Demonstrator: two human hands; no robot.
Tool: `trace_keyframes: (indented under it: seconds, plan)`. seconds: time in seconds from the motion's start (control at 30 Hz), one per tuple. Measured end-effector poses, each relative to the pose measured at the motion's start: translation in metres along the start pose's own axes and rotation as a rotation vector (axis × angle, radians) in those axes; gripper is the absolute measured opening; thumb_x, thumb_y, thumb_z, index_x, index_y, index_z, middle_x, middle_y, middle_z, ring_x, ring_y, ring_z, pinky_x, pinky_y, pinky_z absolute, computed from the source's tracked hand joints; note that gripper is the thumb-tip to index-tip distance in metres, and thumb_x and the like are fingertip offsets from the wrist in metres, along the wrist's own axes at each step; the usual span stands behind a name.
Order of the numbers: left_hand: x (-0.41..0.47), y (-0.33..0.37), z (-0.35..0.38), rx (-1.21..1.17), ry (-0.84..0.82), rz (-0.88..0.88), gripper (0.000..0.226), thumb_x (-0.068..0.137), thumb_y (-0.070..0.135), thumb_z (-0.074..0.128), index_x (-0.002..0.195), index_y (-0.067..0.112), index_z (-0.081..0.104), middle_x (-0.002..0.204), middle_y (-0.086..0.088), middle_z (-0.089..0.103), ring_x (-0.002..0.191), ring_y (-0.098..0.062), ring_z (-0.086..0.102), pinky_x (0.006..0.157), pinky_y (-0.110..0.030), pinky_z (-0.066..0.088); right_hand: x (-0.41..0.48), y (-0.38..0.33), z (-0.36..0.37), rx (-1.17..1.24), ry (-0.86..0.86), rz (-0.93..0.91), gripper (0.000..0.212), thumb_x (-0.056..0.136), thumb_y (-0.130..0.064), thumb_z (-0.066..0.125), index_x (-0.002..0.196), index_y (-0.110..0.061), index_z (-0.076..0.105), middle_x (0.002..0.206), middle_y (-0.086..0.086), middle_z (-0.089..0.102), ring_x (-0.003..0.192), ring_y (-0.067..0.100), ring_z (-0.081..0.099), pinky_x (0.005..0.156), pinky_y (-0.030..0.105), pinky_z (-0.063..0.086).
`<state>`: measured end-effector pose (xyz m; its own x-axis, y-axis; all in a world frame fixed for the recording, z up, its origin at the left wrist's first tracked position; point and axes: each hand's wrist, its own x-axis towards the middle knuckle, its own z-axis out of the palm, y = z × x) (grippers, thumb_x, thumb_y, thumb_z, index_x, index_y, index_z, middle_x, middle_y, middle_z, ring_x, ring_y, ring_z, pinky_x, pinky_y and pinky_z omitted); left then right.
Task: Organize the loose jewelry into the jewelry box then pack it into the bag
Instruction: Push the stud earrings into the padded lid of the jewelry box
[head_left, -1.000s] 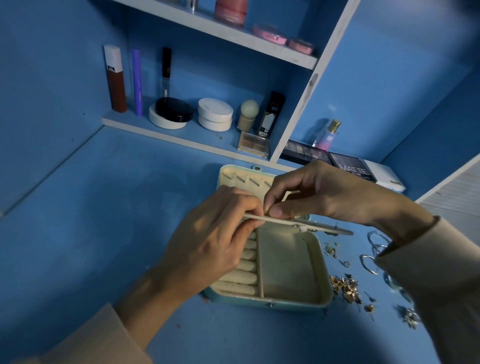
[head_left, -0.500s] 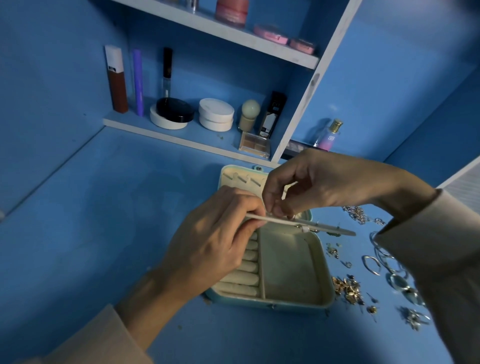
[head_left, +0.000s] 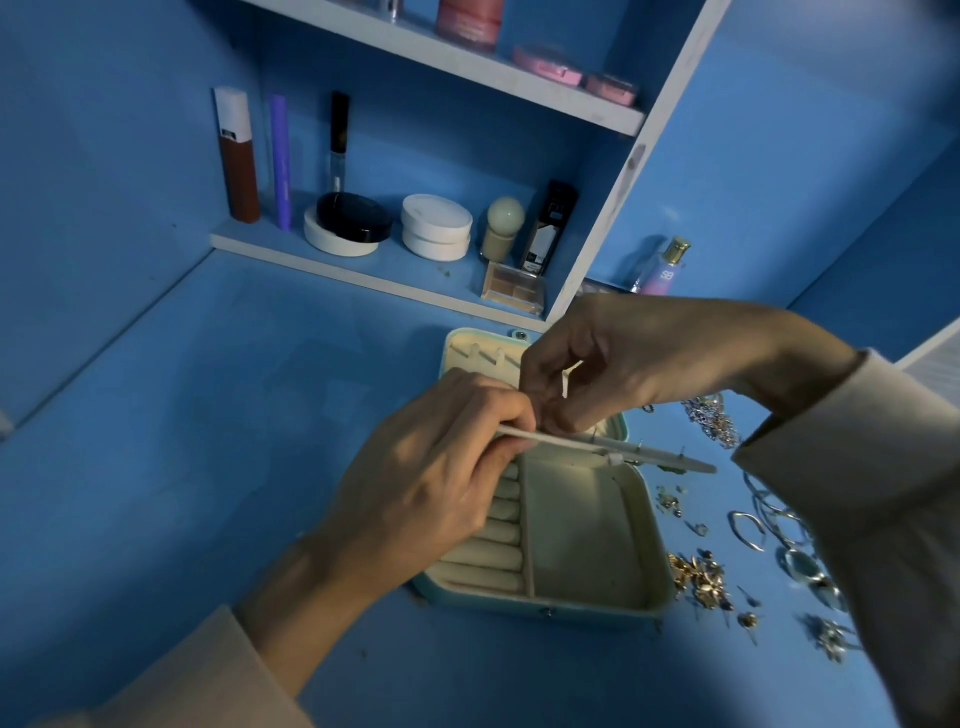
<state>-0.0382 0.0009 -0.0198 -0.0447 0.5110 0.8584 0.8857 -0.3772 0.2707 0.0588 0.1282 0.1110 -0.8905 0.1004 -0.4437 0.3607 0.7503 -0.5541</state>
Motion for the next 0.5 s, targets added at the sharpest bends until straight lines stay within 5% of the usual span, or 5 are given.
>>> trace_keyframes:
  seconds: [0.27,0.5]
  plan:
    - [0.003,0.001,0.000,0.004,0.048,-0.041,0.010,0.091,0.014,0.060,0.094,0.011,0.051,0.085,-0.003,0.060,0.082,-0.014,0.056,0.077,-0.023,0.047,-0.009,0.014,0.006,0.114,0.134,-0.004,0.013,0.083,0.001,0.062,0.085,-0.010,0.068,0.076,0.009,0.066,0.066,0.008,0.055,0.063,0.016,0.044]
    - [0.010,-0.006,0.004,-0.040,0.090,-0.178,0.015,0.088,0.021,0.061,0.098,0.017,0.050,0.090,0.005,0.059,0.087,-0.004,0.054,0.084,-0.003,0.036,-0.035,0.042,0.020,0.449,0.710,0.004,0.010,0.088,-0.006,0.058,0.090,-0.010,0.068,0.077,0.004,0.068,0.074,0.015,0.059,0.073,0.032,0.046]
